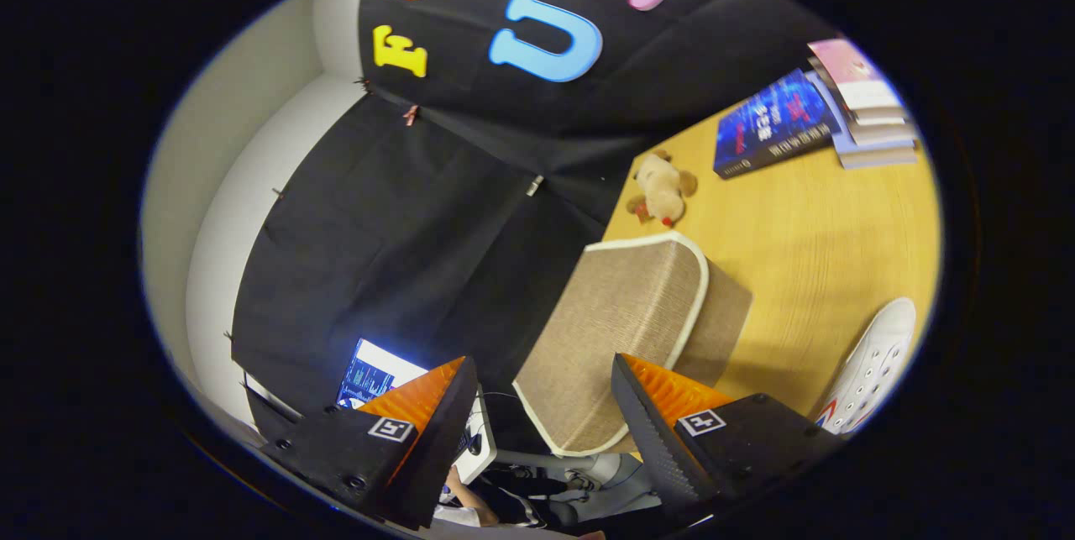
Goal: Open the storage box then place both shoes into the box .Put the left shoe in first, then the right shoe, with the right side of both shoes facing outward in a uniform manner.
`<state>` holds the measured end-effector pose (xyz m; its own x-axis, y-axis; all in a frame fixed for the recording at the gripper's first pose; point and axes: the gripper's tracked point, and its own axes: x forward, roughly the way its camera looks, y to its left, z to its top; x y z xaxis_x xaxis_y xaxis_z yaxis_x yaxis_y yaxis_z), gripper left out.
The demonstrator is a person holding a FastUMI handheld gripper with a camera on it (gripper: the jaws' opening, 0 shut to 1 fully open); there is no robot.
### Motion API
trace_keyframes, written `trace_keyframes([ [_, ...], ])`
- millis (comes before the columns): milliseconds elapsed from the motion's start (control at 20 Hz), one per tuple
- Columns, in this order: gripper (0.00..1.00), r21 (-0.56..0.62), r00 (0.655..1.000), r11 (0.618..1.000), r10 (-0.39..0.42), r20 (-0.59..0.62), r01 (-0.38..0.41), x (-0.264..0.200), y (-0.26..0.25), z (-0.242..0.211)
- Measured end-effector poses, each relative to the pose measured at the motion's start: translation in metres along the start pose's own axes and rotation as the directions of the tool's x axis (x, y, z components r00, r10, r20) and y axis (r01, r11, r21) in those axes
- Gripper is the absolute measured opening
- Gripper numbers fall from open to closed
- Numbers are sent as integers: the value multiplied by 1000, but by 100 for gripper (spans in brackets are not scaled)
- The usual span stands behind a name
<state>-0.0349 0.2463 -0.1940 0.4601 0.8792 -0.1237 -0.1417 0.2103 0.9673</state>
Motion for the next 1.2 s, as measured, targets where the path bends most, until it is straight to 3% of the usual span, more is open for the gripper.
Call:
trace_keyframes([
  [200,97,220,996,975,58,-65,-42,16,-36,-23],
  [350,98,297,991,953,99,-94,-67,37,-48,-37],
  [550,97,425,975,892,209,-79,-157,47,-50,-35],
  [800,97,456,975,877,208,-75,-152,53,-70,-38],
  [1000,97,466,968,864,245,-56,-191,56,-58,-39],
  [1050,94,473,966,861,248,-70,-187,54,-59,-42],
  [1150,63,510,957,835,281,-71,-207,51,-57,-46],
  [1200,47,495,963,849,258,-82,-185,49,-63,-52],
])
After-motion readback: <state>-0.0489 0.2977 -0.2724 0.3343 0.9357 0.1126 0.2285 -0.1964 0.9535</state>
